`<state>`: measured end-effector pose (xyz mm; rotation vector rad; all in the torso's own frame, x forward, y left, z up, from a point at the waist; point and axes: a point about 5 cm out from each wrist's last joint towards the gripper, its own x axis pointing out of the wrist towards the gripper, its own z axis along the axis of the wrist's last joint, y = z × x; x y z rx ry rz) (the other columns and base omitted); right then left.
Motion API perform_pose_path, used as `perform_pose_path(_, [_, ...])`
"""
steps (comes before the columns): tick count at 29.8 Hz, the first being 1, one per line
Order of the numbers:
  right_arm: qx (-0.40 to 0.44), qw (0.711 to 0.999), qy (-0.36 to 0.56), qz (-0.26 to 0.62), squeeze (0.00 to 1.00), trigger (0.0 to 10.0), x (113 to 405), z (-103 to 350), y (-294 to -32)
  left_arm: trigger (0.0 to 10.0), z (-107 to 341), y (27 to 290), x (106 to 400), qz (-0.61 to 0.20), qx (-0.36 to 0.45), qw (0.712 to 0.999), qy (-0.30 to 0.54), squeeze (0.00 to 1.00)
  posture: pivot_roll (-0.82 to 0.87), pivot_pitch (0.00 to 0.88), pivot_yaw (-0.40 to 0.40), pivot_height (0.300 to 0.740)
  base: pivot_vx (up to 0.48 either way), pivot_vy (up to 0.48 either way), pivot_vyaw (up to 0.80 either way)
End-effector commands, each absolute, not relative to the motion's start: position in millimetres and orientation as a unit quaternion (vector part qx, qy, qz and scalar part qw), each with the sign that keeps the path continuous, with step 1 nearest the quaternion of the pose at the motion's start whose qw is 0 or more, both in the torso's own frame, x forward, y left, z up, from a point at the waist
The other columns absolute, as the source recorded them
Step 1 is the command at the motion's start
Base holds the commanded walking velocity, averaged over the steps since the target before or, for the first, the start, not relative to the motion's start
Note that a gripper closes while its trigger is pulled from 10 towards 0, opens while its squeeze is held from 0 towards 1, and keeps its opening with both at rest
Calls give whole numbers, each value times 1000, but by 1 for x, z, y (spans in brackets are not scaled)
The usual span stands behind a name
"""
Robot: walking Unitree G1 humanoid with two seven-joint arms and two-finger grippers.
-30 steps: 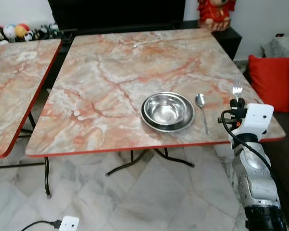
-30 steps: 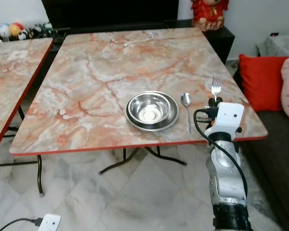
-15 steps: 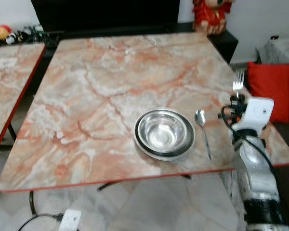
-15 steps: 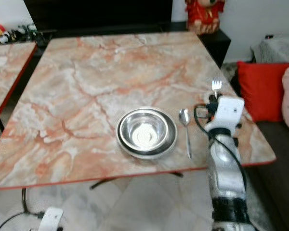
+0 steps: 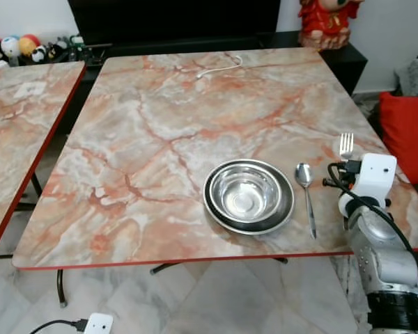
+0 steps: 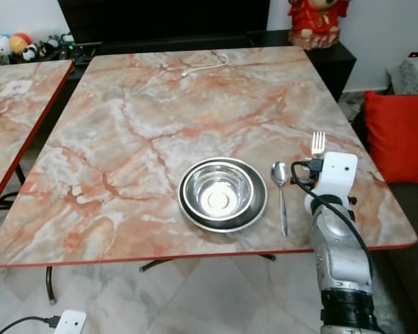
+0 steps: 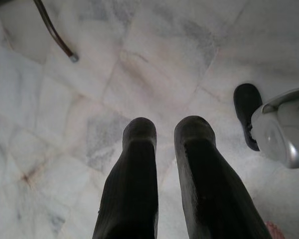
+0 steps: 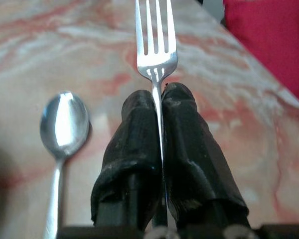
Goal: Setting the table
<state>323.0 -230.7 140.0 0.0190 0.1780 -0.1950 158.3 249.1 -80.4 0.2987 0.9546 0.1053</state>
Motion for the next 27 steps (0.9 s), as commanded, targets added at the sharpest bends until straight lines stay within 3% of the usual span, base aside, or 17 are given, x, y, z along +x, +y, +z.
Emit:
perform_pose_path(1, [27, 989, 113, -87, 0, 10000, 326, 138, -229, 10000, -83, 249, 153, 46, 146, 871, 467, 0, -121, 97, 38, 740, 0, 0, 0])
perform_pose_path(14, [45, 984, 162, -59, 0, 10000, 330, 127, -215, 10000, -84, 248, 151, 41, 146, 869, 471, 0, -116, 76, 38, 740, 0, 0, 0])
perform_pose_path(27, [37, 980, 182, -74, 0, 10000, 329, 117, -218, 10000, -84, 247, 153, 39, 146, 870, 469, 0, -114, 84, 39, 740, 0, 0, 0])
